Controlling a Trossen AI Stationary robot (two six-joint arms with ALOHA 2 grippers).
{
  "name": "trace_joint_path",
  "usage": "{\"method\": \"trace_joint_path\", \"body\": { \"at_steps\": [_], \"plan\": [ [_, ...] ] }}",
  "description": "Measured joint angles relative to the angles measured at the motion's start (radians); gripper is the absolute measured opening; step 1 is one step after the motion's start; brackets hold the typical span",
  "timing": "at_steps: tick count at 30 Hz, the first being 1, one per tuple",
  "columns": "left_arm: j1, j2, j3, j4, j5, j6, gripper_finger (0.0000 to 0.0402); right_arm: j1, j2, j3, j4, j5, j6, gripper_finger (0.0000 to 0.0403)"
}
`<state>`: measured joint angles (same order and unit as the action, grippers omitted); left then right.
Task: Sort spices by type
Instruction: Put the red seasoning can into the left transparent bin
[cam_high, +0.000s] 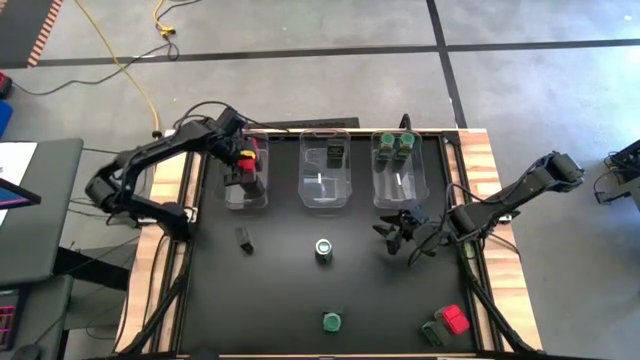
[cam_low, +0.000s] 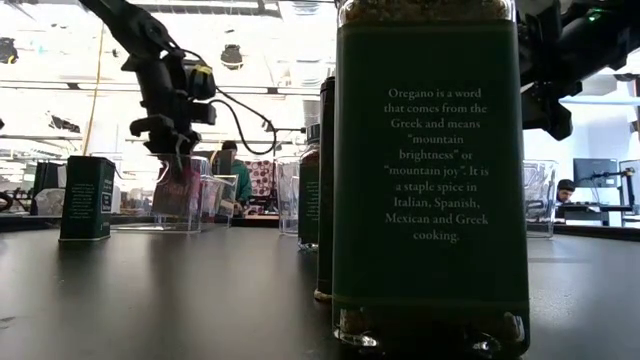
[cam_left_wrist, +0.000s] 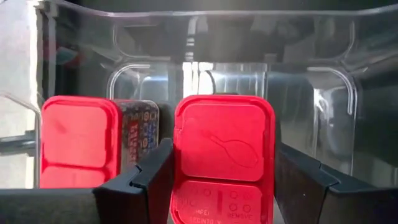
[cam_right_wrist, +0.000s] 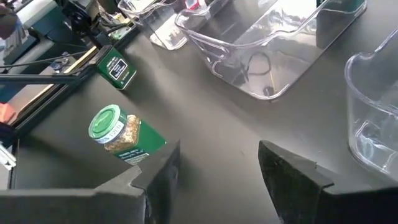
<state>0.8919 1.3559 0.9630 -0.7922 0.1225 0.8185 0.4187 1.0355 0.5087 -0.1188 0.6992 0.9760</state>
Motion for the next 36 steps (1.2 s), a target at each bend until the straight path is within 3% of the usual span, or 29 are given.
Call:
{"method": "trace_joint_path", "body": {
  "at_steps": [12,36],
  "plan": [
    [0.090,0.027,0.000,0.026,0.064,0.041,0.0209,0.000,0.000,0.000,0.000,-0.024,0.018,0.0244],
    [0.098,0.083,0.002,0.050,0.081,0.105,0.0209,0.000,0.000,0.000,0.000,-0.024,0.021,0.0244]
  ]
}}
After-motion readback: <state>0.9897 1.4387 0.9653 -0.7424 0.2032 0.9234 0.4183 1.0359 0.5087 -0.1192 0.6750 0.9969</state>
